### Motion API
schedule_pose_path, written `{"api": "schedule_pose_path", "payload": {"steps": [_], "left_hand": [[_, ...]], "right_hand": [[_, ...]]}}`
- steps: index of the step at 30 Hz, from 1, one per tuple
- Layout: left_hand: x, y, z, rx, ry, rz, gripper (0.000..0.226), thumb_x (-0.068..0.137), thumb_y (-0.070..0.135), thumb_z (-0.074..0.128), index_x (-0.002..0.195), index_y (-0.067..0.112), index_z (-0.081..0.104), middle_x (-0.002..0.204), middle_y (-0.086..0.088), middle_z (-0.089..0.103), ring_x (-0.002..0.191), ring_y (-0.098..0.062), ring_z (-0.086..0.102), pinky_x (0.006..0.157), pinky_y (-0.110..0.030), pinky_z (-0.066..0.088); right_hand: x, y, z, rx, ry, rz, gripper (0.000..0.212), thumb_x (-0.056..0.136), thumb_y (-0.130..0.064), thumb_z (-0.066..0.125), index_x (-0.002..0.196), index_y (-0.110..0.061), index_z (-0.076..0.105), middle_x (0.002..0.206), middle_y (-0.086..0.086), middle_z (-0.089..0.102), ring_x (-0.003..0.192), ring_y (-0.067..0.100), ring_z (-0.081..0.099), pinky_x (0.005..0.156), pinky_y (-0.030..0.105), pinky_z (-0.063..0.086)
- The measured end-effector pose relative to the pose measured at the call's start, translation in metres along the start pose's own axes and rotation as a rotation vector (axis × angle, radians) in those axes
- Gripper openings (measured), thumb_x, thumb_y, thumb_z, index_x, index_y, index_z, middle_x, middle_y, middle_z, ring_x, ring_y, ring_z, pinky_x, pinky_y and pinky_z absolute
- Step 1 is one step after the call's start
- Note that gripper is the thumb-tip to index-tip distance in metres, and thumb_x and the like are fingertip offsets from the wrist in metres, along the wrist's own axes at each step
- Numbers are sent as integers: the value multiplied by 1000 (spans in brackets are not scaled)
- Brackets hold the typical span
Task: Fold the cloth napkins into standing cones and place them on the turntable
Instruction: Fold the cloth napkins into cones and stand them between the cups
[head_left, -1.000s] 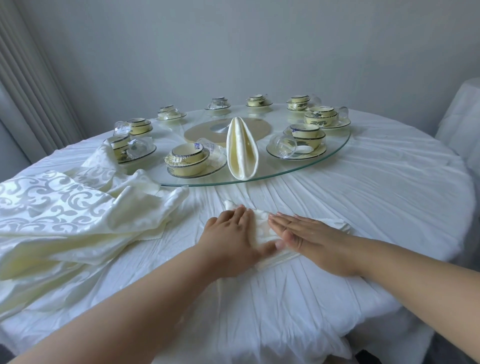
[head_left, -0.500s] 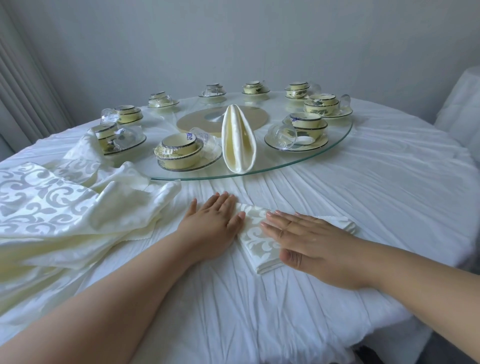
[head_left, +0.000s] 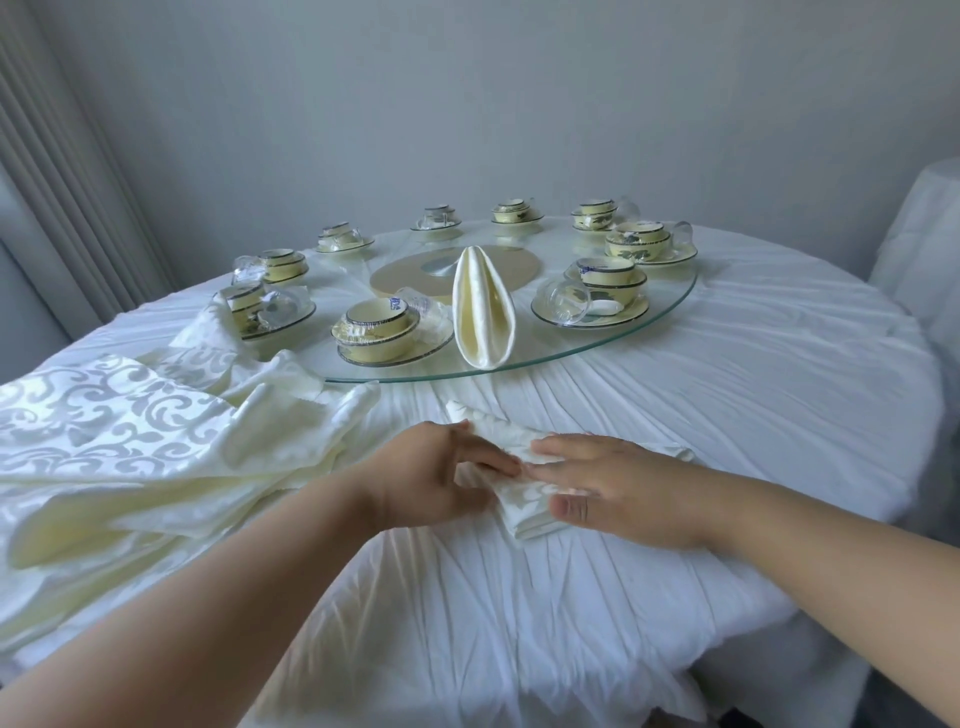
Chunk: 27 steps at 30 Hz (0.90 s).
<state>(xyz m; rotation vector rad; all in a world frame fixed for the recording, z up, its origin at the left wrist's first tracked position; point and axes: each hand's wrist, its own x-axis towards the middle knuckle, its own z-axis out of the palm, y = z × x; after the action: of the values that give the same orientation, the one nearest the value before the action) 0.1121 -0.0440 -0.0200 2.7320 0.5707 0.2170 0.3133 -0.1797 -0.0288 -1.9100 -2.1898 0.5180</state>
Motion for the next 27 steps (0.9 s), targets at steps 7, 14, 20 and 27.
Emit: {"api": "schedule_pose_path", "payload": {"steps": [7, 14, 20, 27], "left_hand": [[0, 3, -3, -19, -2, 1, 44, 72, 42, 59, 115, 34, 68, 109, 21, 68, 109, 3, 57, 100, -14, 36], [1, -3, -4, -149, -45, -33, 49, 69, 33, 60, 116, 26, 68, 110, 18, 68, 107, 3, 59, 96, -19, 43], [20, -2, 10, -151, 198, -92, 18, 89, 32, 64, 91, 15, 70, 83, -2, 68, 79, -19, 62, 76, -35, 48], [36, 6, 6, -190, 378, -85, 30, 98, 22, 49, 69, 24, 41, 63, 8, 43, 58, -4, 39, 55, -18, 31]], "right_hand": [[14, -13, 5, -185, 250, -200, 47, 79, -61, 63, 115, -31, 64, 107, -17, 55, 100, 3, 47, 86, 23, 39], [27, -4, 3, 125, 415, -129, 35, 83, -50, 56, 65, -20, 56, 70, -8, 50, 66, 6, 48, 64, 33, 39], [26, -4, -12, 487, 444, 4, 65, 84, -58, 58, 80, 7, 56, 65, 2, 39, 57, 12, 34, 56, 31, 26], [19, 2, -23, 137, 577, 126, 45, 78, -43, 72, 62, -15, 41, 56, -5, 38, 54, 14, 36, 53, 33, 27]]}}
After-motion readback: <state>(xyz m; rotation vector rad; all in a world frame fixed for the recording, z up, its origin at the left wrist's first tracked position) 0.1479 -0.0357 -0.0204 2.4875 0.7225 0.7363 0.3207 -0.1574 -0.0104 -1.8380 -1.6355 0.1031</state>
